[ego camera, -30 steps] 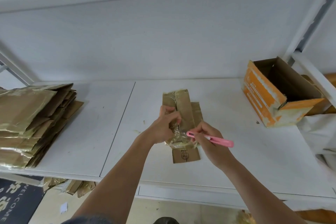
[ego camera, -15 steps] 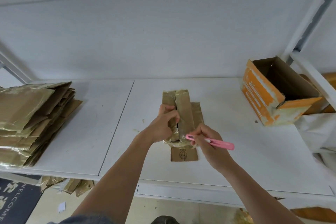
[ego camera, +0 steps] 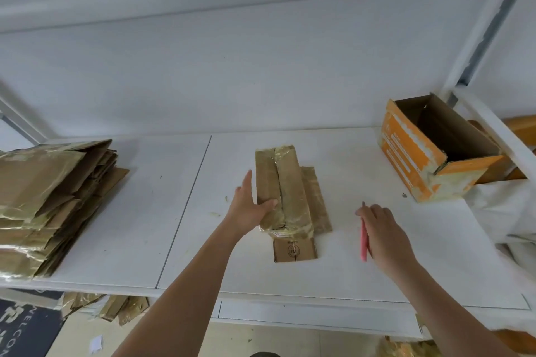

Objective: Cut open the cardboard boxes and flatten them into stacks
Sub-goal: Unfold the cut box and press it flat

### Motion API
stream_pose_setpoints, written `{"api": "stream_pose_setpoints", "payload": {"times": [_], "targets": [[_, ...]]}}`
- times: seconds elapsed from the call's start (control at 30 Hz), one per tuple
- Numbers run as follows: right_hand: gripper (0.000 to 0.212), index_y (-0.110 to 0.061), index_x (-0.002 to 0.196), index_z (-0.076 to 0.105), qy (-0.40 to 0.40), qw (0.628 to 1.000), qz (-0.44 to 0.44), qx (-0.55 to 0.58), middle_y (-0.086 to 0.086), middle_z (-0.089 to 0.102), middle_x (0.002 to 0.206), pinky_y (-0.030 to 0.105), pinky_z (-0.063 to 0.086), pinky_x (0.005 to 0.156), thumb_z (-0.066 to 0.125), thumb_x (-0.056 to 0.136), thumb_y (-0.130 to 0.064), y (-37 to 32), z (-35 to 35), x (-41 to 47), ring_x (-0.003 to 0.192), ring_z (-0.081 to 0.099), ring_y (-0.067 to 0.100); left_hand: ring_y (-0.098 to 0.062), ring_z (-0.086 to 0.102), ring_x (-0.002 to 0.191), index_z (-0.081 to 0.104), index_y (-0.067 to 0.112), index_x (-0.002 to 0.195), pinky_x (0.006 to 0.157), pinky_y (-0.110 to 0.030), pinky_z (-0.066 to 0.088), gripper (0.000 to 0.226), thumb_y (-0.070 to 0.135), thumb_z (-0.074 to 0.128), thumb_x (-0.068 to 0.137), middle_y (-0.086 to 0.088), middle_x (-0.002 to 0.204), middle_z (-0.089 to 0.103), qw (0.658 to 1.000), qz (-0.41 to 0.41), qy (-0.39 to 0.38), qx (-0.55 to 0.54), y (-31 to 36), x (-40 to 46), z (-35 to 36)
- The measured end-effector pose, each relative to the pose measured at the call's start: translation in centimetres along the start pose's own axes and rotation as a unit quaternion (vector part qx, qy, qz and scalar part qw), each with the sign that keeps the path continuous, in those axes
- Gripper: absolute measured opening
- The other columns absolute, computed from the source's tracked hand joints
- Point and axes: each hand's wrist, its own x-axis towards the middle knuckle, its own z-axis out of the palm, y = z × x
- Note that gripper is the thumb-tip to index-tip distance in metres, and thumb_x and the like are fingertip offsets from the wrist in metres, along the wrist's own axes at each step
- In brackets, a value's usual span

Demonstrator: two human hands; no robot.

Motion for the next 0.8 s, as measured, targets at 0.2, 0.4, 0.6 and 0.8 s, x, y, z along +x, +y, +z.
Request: {"api": "stream_pose_setpoints", "payload": {"times": [0.2, 0.4, 0.6, 0.8], "targets": [[0.069, -0.023, 0.133, 0.045, -0.15, 0.983, 0.096, -0.044, 0.003, 0.05, 0.121, 0.031, 0.049, 0.088, 0.066, 0.069, -0.01, 0.0, -1.1, 0.5, 0.111, 0.049, 0.024, -0.02, 0.069, 0.094, 0.044, 0.033, 0.14, 0.082, -0.044, 0.059, 0.057, 0.014, 0.065, 0.091, -0.004, 0.104, 0.07, 0.999, -0.03, -0.004, -0.026, 0.2, -0.3, 0.7], [0.048, -0.015, 0.145, 0.042, -0.01, 0.938, 0.06, 0.34, -0.001, 0.053, 0.122, 0.015, 0.05, 0.082, 0.053, 0.098, -0.011, -7.0, -3.9, 3.7, 0.104, 0.058, 0.014, -0.015, 0.067, 0.082, 0.047, 0.031, 0.135, 0.071, -0.034, 0.057, 0.051, 0.005, 0.055, 0.092, 0.001, 0.091, 0.069, 0.998, -0.006, 0.058, 0.022, 1.2, -1.0, 1.3], [0.053, -0.02, 0.142, 0.037, 0.058, 0.913, 0.044, 0.401, -0.006, 0.057, 0.118, 0.033, 0.054, 0.084, 0.059, 0.095, -0.029, -12.0, -5.2, 6.7, 0.103, 0.061, 0.016, -0.024, 0.06, 0.067, 0.026, 0.035, 0.145, 0.056, -0.034, 0.049, 0.062, 0.004, 0.042, 0.094, -0.003, 0.074, 0.062, 0.955, 0.128, 0.137, 0.23, 4.6, -2.8, 1.8], [0.078, -0.011, 0.139, 0.036, 0.092, 0.914, 0.143, 0.369, 0.0, 0.057, 0.119, 0.034, 0.049, 0.079, 0.079, 0.077, -0.034, -13.2, -4.8, 6.7, 0.103, 0.059, 0.019, -0.028, 0.062, 0.074, 0.012, 0.036, 0.154, 0.068, -0.043, 0.054, 0.065, 0.014, 0.041, 0.101, -0.01, 0.082, 0.065, 0.939, 0.133, 0.105, 0.3, 4.5, -4.0, 2.2]]}}
